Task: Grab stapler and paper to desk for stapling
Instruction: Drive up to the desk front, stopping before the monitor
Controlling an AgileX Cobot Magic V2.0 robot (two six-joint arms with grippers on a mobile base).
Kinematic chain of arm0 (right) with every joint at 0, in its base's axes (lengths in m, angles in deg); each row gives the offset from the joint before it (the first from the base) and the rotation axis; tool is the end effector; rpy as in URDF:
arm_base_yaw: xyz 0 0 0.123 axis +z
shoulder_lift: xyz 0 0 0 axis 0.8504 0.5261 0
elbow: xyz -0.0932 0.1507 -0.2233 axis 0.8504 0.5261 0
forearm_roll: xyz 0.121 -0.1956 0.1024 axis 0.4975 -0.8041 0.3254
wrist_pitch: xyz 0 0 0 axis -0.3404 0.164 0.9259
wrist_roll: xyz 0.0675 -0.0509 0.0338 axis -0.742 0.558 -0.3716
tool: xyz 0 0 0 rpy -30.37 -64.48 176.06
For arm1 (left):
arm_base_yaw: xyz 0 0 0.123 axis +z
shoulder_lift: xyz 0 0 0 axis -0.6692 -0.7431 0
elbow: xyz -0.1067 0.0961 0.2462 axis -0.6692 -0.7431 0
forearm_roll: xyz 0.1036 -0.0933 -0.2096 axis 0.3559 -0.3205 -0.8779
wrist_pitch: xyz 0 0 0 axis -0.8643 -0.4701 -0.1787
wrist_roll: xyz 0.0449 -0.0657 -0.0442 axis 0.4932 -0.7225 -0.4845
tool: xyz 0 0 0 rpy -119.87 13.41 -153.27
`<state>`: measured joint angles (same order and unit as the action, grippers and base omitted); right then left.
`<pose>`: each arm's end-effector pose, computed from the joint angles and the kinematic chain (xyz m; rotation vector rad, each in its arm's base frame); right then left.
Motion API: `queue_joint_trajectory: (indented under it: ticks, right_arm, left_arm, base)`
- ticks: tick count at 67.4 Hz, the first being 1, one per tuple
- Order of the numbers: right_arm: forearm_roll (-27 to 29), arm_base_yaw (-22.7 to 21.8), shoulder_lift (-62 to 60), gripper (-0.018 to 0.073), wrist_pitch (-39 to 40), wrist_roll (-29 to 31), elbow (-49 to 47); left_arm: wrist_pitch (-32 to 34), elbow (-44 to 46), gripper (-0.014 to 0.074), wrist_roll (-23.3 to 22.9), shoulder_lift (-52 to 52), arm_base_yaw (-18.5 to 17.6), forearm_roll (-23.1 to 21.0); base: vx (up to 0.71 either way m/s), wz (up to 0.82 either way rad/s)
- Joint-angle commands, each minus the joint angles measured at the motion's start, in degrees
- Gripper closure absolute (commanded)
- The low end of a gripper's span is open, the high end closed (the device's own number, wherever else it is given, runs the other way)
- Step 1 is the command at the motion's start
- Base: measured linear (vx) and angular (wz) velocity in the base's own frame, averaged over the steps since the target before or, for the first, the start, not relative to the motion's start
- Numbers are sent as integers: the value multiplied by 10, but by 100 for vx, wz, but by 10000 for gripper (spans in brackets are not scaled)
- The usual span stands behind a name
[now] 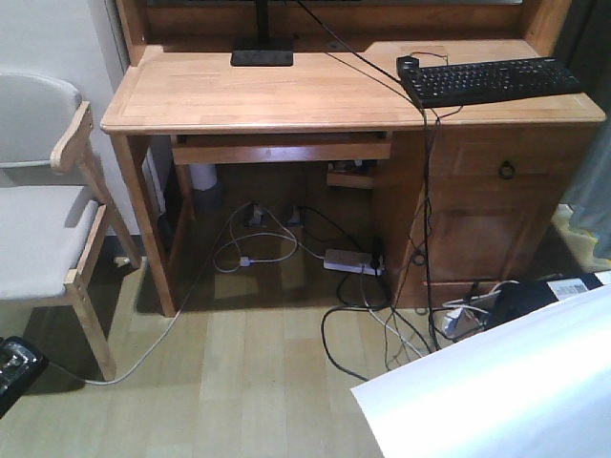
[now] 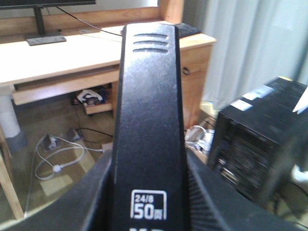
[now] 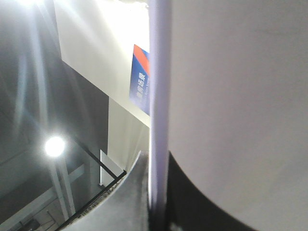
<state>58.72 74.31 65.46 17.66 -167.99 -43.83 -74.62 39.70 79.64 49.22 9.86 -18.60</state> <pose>0.0421 0.0316 0.2510 0.3227 1.0641 1.4906 0.0192 -0.0079 0.2893 0.4128 1.7766 -0.4173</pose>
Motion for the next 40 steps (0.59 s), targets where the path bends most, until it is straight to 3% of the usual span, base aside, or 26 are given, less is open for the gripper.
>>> queue_joint_trajectory:
  ticks: [1,40]
  right_arm:
    - [6,-1,6,561,34,3,2]
    - [6,-1,6,561,34,3,2]
  left_arm:
    - [68,18,603,-1,-8,-2,1]
    - [68,18,603,-1,-8,-2,1]
  base:
    - [25,5]
    - [23,6]
